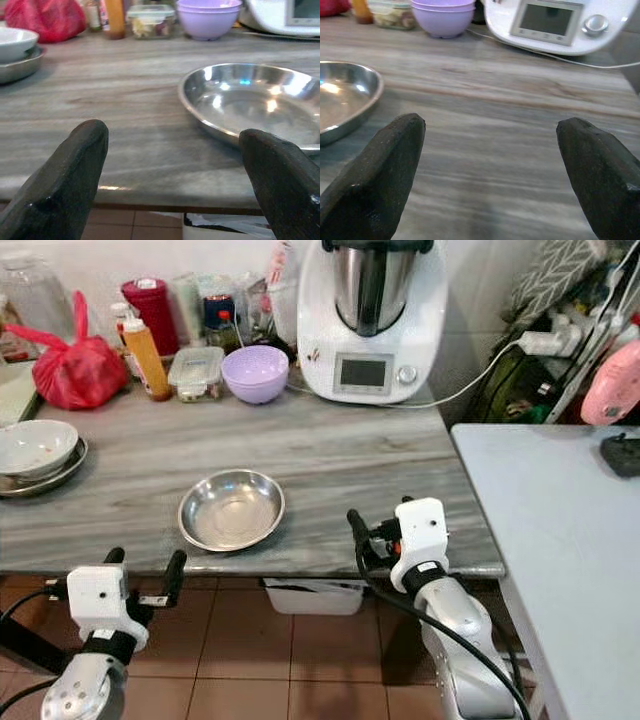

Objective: Setting the table

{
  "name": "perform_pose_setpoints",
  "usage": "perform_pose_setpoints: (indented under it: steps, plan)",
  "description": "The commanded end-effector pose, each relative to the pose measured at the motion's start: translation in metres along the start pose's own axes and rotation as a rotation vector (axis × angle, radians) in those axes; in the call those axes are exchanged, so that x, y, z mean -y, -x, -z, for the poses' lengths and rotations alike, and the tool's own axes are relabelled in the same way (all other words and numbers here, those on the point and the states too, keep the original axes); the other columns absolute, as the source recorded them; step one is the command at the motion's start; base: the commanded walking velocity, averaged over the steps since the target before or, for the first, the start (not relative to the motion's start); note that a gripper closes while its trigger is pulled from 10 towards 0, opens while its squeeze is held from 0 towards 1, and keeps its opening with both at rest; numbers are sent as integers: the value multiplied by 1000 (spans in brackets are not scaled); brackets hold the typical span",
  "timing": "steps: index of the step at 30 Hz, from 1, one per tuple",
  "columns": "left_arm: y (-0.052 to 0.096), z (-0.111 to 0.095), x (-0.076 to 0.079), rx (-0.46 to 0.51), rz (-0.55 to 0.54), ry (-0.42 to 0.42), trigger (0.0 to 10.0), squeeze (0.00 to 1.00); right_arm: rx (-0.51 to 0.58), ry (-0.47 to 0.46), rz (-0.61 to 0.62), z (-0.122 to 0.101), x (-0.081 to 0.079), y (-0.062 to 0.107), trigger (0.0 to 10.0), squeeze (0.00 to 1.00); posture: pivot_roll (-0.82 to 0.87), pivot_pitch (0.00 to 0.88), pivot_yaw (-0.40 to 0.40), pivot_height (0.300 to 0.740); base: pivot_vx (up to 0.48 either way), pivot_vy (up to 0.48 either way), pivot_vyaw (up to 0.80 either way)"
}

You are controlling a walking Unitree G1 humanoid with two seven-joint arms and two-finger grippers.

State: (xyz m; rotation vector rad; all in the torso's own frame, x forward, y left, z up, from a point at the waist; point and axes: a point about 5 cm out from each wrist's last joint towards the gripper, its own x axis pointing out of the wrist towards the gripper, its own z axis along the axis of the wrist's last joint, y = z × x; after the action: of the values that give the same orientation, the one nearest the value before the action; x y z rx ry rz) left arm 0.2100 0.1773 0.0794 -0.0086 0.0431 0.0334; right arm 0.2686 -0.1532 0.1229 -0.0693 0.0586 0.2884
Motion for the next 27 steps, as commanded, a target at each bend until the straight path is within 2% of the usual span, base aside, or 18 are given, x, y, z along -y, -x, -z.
perform_pose_setpoints:
  steps: [1,8,13,27]
  plan:
    - [0,-2,-4,-3,-21,2,10000,0,-4,-7,-14,0,-2,-2,10000,0,-76,24,26,740,0,0,0]
    - [0,-1,-4,-13,-19,7,10000,0,-7,-9,-12,0,-2,-2,10000,0,-78,24,29,740,0,0,0]
    - [-1,0,-4,-24,-21,26,10000,0,-7,-12,-11,0,-2,-2,10000,0,-81,26,30,740,-259,0,0]
    - [-5,0,-6,-32,-13,11,10000,0,-6,-54,14,1,-1,-6,10000,0,-85,17,43,740,-298,0,0]
